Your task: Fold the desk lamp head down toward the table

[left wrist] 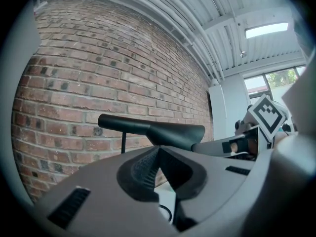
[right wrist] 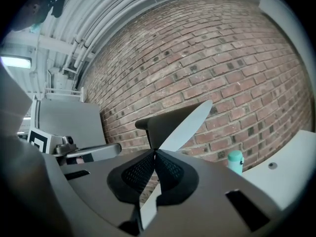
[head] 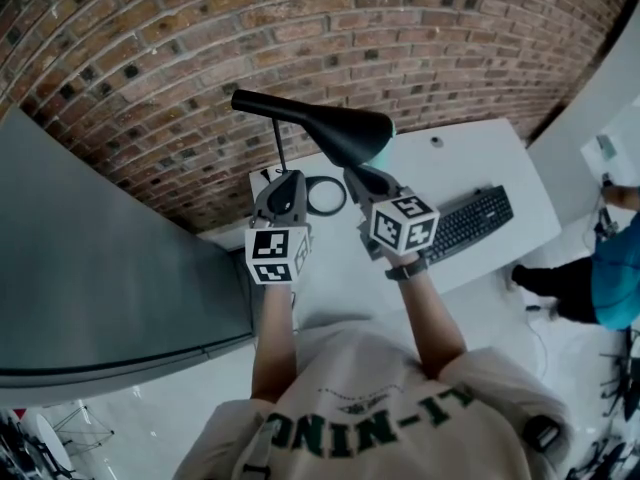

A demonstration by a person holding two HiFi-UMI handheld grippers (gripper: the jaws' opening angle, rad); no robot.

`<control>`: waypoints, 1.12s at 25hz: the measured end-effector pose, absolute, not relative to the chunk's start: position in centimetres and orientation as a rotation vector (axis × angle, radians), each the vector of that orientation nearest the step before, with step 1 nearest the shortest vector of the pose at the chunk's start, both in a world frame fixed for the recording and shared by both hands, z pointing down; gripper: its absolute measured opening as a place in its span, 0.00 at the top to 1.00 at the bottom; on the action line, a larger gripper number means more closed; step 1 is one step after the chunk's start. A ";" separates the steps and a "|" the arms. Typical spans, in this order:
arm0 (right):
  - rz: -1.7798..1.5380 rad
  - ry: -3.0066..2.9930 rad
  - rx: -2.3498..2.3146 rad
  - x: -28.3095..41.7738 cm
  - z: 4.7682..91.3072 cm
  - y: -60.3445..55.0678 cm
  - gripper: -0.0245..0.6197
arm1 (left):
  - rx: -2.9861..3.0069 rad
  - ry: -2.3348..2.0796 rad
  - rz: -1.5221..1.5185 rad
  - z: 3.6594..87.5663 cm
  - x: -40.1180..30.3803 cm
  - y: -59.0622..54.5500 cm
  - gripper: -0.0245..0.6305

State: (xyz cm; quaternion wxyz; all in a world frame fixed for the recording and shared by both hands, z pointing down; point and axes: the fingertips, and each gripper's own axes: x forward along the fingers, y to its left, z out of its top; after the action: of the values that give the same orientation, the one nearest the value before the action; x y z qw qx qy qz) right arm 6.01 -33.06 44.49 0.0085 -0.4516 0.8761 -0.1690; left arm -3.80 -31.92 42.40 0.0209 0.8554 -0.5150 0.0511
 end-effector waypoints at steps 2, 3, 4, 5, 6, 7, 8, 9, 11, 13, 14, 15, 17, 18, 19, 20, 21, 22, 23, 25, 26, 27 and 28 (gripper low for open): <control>-0.549 2.740 -1.423 5.9 45.3 -33.1 0.95 | 2.650 -1.598 0.170 42.7 -3.8 -31.9 0.97; -0.559 2.741 -1.428 5.8 45.6 -33.1 0.95 | 2.646 -1.598 0.179 42.9 -3.9 -31.9 0.97; -0.568 2.742 -1.433 5.7 46.0 -33.1 0.95 | 2.640 -1.599 0.187 43.2 -3.9 -31.9 0.97; -0.576 2.741 -1.436 5.7 46.3 -33.1 0.95 | 2.635 -1.598 0.192 43.5 -3.9 -31.9 0.97; -0.585 2.740 -1.439 5.6 46.6 -33.2 0.95 | 2.630 -1.595 0.197 43.7 -4.0 -31.9 0.97; -0.594 2.738 -1.441 5.5 46.9 -33.2 0.95 | 2.625 -1.592 0.202 44.0 -4.0 -31.9 0.97; -0.605 2.734 -1.444 5.4 47.1 -33.3 0.95 | 2.620 -1.587 0.199 44.1 -4.0 -32.0 0.97; -0.617 2.729 -1.446 5.3 47.4 -33.3 0.95 | 2.617 -1.581 0.192 44.2 -4.0 -32.0 0.97; -0.641 2.719 -1.451 5.0 48.1 -33.4 0.95 | 2.610 -1.568 0.183 44.5 -4.0 -32.1 0.97; -0.666 2.710 -1.450 4.8 48.7 -33.5 0.95 | 2.604 -1.560 0.188 45.0 -4.1 -32.1 0.97; -0.677 2.706 -1.447 4.6 49.1 -33.6 0.95 | 2.601 -1.557 0.194 45.2 -4.1 -32.0 0.97; -0.688 2.702 -1.444 4.5 49.3 -33.7 0.95 | 2.600 -1.555 0.200 45.4 -4.2 -32.1 0.97; -0.711 2.695 -1.436 4.2 49.8 -33.8 0.95 | 2.596 -1.555 0.212 45.7 -4.4 -32.1 0.97; -0.723 2.692 -1.432 4.1 50.1 -33.8 0.95 | 2.593 -1.557 0.218 45.9 -4.6 -32.1 0.97; -0.735 2.689 -1.429 3.9 50.4 -33.9 0.95 | 2.589 -1.560 0.226 46.1 -4.8 -32.2 0.97; -0.748 2.687 -1.426 3.7 50.8 -33.9 0.95 | 2.581 -1.564 0.238 46.3 -5.1 -32.2 0.97; -0.760 2.686 -1.424 3.5 51.1 -34.0 0.95 | 2.573 -1.568 0.250 46.6 -5.5 -32.2 0.97; -0.769 2.685 -1.422 3.4 51.4 -34.0 0.95 | 2.564 -1.573 0.258 46.9 -5.8 -32.2 0.97; -0.777 2.685 -1.421 3.2 51.7 -34.1 0.95 | 2.557 -1.577 0.262 47.1 -6.1 -32.2 0.97; -0.790 2.685 -1.420 2.7 52.2 -34.3 0.95 | 2.547 -1.581 0.268 47.6 -6.7 -32.2 0.97; -0.799 2.684 -1.420 2.5 52.5 -34.4 0.95 | 2.542 -1.580 0.273 47.9 -7.0 -32.2 0.97; -0.808 2.684 -1.422 2.3 52.8 -34.5 0.95 | 2.538 -1.576 0.276 48.2 -7.1 -32.2 0.97; -0.818 2.683 -1.424 2.1 53.1 -34.6 0.95 | 2.535 -1.572 0.278 48.5 -7.3 -32.1 0.97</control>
State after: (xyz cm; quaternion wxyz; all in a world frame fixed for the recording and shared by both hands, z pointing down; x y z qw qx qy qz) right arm 2.08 -34.59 53.07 -0.0021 -0.4527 0.8529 -0.2600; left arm -7.26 -32.14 48.48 0.0730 0.8439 -0.5234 0.0925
